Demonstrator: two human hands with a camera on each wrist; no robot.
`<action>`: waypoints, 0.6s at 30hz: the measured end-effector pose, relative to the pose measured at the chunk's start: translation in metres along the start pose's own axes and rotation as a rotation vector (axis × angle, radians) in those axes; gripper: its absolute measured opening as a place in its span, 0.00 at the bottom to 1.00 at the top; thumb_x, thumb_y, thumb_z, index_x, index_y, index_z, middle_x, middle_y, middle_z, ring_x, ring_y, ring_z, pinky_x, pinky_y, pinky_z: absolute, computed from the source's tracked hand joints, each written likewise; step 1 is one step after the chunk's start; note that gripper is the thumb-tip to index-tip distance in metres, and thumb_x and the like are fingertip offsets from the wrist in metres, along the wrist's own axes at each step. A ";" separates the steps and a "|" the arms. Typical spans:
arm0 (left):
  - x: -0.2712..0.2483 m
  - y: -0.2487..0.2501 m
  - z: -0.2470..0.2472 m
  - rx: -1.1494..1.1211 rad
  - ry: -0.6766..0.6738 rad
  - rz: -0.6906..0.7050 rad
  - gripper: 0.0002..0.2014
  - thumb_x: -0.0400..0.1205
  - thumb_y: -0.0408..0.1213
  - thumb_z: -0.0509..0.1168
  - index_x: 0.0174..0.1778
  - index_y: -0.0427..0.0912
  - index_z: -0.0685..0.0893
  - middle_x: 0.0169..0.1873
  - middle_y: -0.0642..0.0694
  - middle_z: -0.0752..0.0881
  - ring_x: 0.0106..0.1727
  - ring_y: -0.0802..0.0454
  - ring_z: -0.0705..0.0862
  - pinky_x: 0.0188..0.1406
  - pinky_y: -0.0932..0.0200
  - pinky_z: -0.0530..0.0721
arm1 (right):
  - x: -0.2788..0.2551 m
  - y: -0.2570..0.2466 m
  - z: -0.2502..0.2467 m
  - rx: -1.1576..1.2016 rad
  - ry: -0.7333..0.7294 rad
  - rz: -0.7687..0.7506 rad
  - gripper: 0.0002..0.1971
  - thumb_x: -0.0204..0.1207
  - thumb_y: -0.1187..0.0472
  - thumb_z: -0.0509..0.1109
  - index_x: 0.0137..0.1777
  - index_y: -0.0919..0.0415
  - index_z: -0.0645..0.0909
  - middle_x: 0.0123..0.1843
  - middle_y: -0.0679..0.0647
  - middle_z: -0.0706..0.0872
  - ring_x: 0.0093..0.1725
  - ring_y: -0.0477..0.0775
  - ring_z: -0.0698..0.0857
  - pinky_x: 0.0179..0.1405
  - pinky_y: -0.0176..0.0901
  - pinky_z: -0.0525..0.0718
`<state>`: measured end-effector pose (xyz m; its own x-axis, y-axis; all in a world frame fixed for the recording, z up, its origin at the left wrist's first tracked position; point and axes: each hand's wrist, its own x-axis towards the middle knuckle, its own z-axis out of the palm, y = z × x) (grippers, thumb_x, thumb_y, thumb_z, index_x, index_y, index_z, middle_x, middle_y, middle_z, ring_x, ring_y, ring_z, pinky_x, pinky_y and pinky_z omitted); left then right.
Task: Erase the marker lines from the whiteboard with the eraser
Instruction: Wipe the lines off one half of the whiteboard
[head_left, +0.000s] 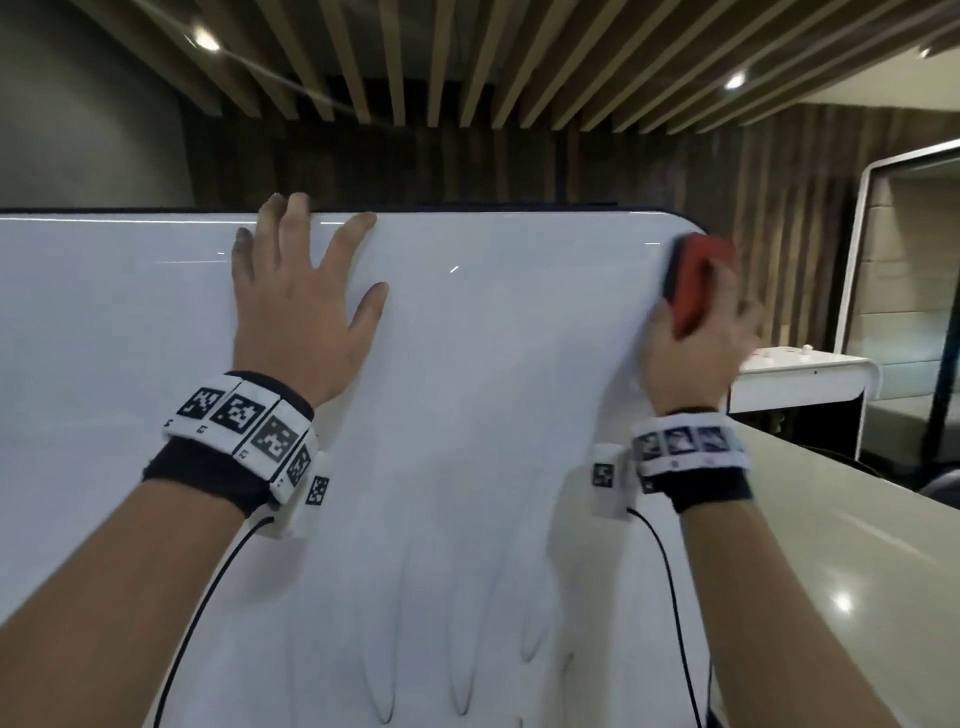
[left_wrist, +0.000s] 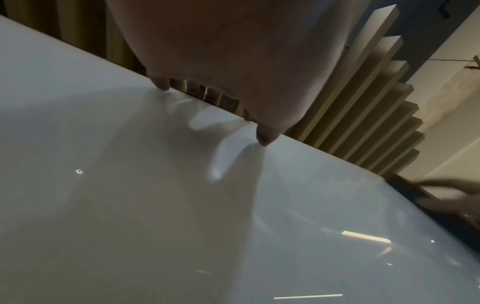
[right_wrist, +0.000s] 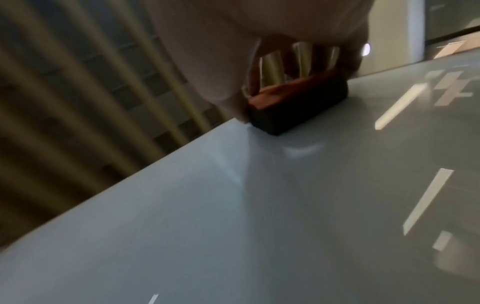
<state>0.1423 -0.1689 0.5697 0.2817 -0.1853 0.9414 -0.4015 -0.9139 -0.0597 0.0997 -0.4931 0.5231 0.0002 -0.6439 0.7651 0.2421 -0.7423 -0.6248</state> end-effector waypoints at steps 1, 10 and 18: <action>0.000 0.004 0.003 -0.010 0.005 -0.017 0.28 0.89 0.54 0.59 0.85 0.51 0.66 0.83 0.31 0.63 0.87 0.30 0.57 0.85 0.27 0.55 | -0.008 -0.017 0.009 -0.017 -0.033 -0.149 0.30 0.77 0.55 0.71 0.80 0.56 0.77 0.67 0.71 0.78 0.60 0.73 0.80 0.61 0.58 0.76; -0.002 0.004 0.007 -0.017 0.048 -0.034 0.30 0.88 0.58 0.60 0.84 0.51 0.67 0.83 0.32 0.63 0.87 0.30 0.57 0.86 0.27 0.54 | -0.028 0.067 -0.020 0.014 0.058 0.079 0.31 0.76 0.50 0.68 0.82 0.50 0.74 0.69 0.69 0.75 0.63 0.73 0.76 0.69 0.66 0.77; -0.001 0.005 0.011 -0.038 0.067 -0.055 0.30 0.87 0.61 0.59 0.83 0.53 0.68 0.84 0.32 0.63 0.87 0.31 0.58 0.86 0.28 0.56 | -0.067 -0.021 0.019 -0.032 -0.239 -0.528 0.27 0.80 0.56 0.71 0.80 0.51 0.76 0.71 0.63 0.76 0.64 0.66 0.76 0.66 0.59 0.74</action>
<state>0.1494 -0.1771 0.5651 0.2456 -0.1094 0.9632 -0.4206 -0.9073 0.0042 0.1132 -0.4304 0.4879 0.1073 -0.1277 0.9860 0.2389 -0.9593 -0.1503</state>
